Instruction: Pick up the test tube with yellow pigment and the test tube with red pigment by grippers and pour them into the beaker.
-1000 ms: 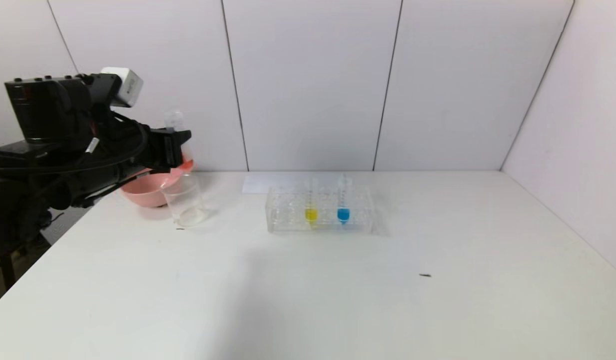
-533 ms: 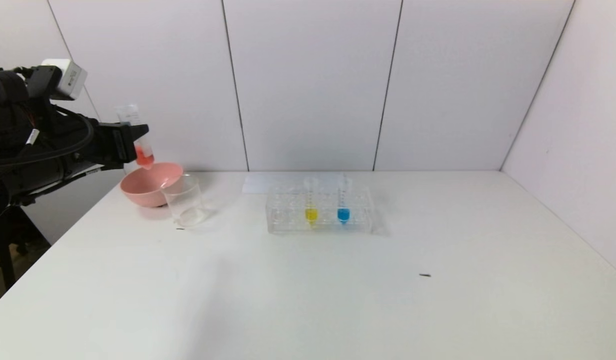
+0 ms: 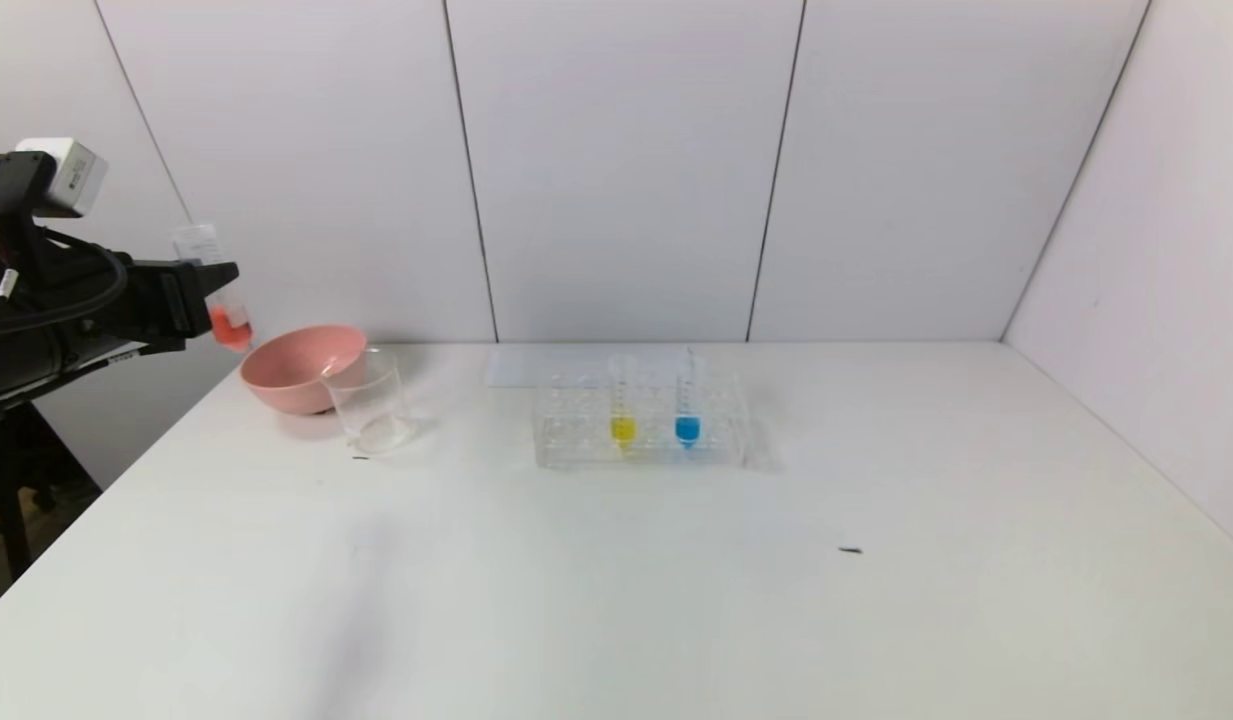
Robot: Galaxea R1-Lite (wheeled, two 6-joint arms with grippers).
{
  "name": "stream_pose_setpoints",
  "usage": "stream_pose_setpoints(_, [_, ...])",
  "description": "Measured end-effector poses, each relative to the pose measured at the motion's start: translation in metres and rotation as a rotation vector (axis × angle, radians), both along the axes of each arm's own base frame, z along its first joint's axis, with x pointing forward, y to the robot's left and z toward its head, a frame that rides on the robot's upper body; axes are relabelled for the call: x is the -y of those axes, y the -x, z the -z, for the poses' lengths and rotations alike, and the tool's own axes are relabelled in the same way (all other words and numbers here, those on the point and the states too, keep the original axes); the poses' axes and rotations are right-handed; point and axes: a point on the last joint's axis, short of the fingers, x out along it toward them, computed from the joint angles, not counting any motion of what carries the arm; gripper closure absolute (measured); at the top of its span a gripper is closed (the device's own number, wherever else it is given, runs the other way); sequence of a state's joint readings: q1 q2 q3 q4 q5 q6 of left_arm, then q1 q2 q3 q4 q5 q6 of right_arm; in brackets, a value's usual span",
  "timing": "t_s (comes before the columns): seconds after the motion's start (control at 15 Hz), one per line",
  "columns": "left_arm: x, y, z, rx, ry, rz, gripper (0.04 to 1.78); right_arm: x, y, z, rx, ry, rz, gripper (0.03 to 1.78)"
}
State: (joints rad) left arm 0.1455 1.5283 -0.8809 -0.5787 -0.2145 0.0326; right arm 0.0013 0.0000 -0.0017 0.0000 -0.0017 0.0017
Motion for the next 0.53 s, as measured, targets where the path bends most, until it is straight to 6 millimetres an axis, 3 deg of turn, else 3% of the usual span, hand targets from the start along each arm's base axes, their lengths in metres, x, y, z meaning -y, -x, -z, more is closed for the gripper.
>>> stream_pose_setpoints(0.53, [-0.024,-0.004,0.013,-0.039,-0.041,0.005,1.37,0.000,0.000,0.000,0.000,0.000,0.000,0.11])
